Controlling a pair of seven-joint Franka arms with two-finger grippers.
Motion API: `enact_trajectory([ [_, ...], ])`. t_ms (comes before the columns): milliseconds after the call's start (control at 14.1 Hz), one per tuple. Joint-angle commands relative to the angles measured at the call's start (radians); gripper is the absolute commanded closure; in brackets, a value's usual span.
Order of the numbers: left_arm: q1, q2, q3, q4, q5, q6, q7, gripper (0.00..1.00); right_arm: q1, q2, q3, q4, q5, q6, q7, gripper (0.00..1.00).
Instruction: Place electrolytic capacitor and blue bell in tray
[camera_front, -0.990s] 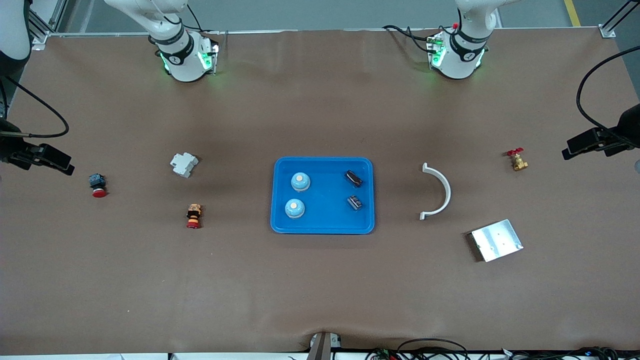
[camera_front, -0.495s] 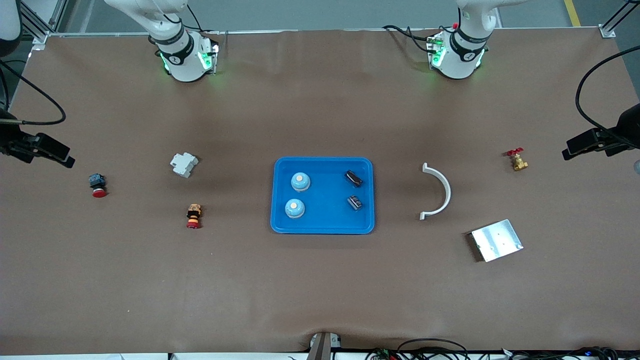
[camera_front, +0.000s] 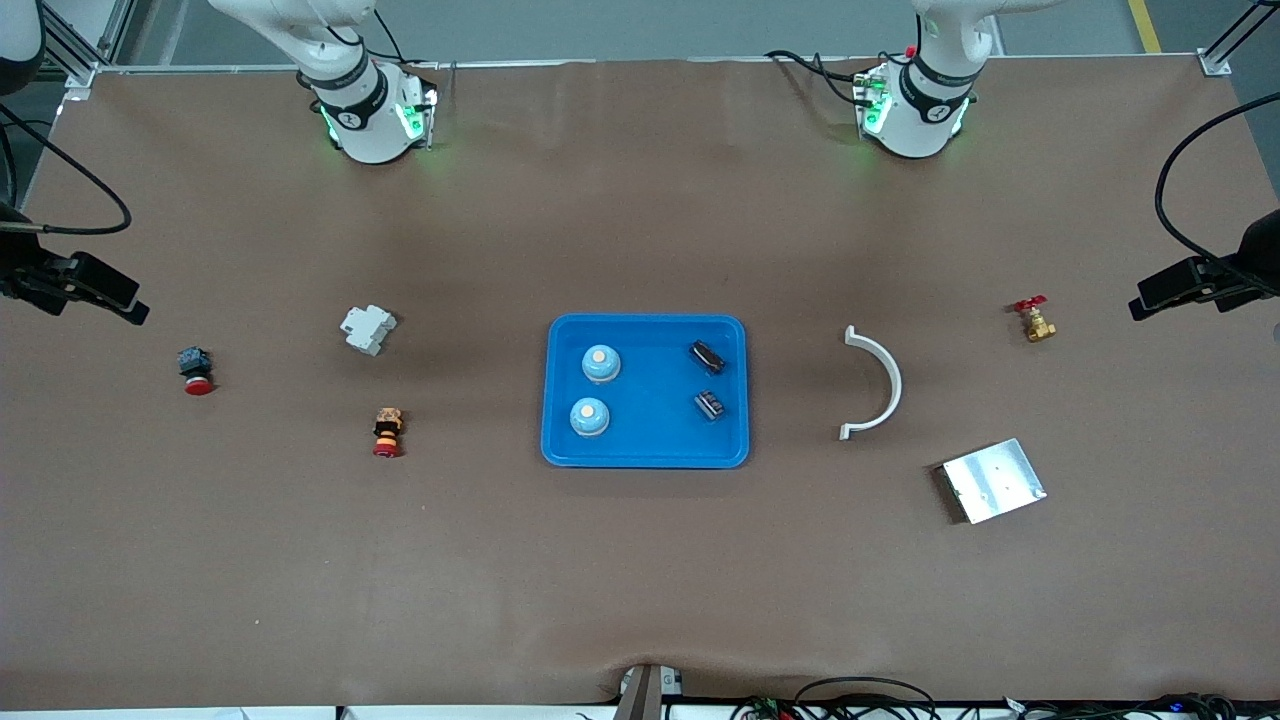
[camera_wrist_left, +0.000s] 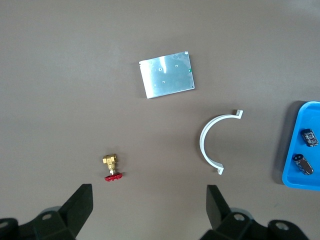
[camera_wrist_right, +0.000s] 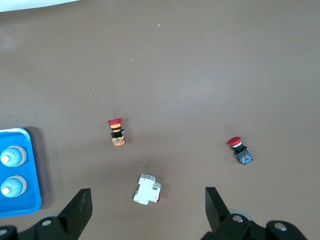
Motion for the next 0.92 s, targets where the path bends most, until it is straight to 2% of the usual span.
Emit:
enact_trajectory([
  [0,-0.029,-0.005,0.024,0.013,0.016,-0.023,-0.01,0.0,0.011,-0.033,-0.007,-0.031,0.02,0.006,-0.015,0.0],
  [212,-0.1,-0.005,0.11,0.013,0.011,-0.023,-0.008,0.0,0.01,-0.046,-0.007,-0.032,0.02,-0.005,-0.015,0.0],
  [848,-0.098,0.0,0.113,0.013,0.011,-0.023,-0.006,0.0,0.011,-0.055,-0.003,-0.026,-0.009,-0.039,-0.009,0.0],
])
